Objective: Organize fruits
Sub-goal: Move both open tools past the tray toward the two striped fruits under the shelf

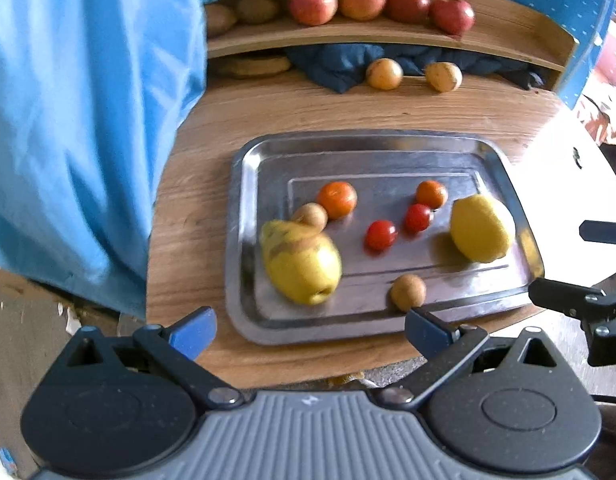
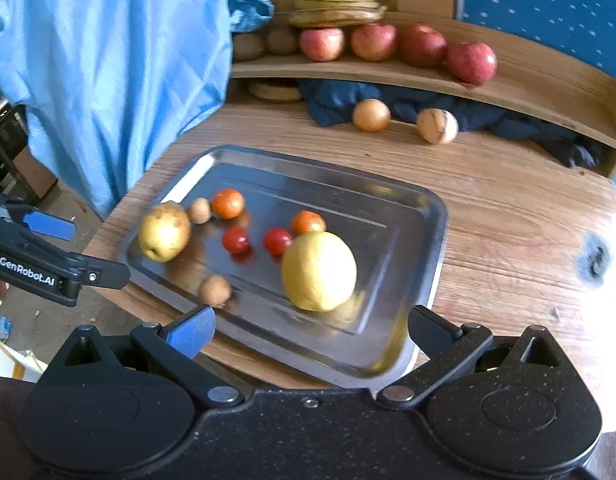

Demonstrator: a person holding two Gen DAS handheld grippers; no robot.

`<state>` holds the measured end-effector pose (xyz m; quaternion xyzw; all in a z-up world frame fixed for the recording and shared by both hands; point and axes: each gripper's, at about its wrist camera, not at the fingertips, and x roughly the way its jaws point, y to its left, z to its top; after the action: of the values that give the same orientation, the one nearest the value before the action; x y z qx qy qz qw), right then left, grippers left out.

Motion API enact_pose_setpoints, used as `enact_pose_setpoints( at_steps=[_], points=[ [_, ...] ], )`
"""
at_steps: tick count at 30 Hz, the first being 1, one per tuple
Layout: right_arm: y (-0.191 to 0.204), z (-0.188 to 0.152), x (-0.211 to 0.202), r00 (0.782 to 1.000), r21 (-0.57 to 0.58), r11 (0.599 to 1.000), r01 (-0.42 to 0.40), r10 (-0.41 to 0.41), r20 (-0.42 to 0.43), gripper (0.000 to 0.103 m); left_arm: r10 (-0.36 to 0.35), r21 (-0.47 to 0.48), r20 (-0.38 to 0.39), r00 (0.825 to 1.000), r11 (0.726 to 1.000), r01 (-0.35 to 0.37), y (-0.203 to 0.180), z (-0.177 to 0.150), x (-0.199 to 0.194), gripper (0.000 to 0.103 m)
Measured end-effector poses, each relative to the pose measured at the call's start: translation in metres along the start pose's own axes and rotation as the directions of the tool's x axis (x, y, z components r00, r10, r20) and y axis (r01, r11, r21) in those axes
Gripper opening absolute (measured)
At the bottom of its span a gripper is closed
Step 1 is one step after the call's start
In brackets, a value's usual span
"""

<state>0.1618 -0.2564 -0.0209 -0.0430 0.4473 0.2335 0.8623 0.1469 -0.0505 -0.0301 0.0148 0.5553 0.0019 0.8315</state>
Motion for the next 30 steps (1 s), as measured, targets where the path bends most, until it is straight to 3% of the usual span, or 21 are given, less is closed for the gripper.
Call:
enact_pose_setpoints(
  at_steps=[14,30],
  points=[
    [-0.041,0.012,0.008,0.997,0.112,0.991,0.079,-0.080,0.006,0.102,-0.050,0.130,0.011,0.999,0.990,0.048,-0.032,0.057,0.025,0.102],
    [-0.079,0.053,0.044,0.990,0.191,0.972,0.138,-0.140,-0.005,0.102,-0.084,0.148,0.048,0.995,0.986,0.076,-0.048,0.143,0.075,0.102]
  ],
)
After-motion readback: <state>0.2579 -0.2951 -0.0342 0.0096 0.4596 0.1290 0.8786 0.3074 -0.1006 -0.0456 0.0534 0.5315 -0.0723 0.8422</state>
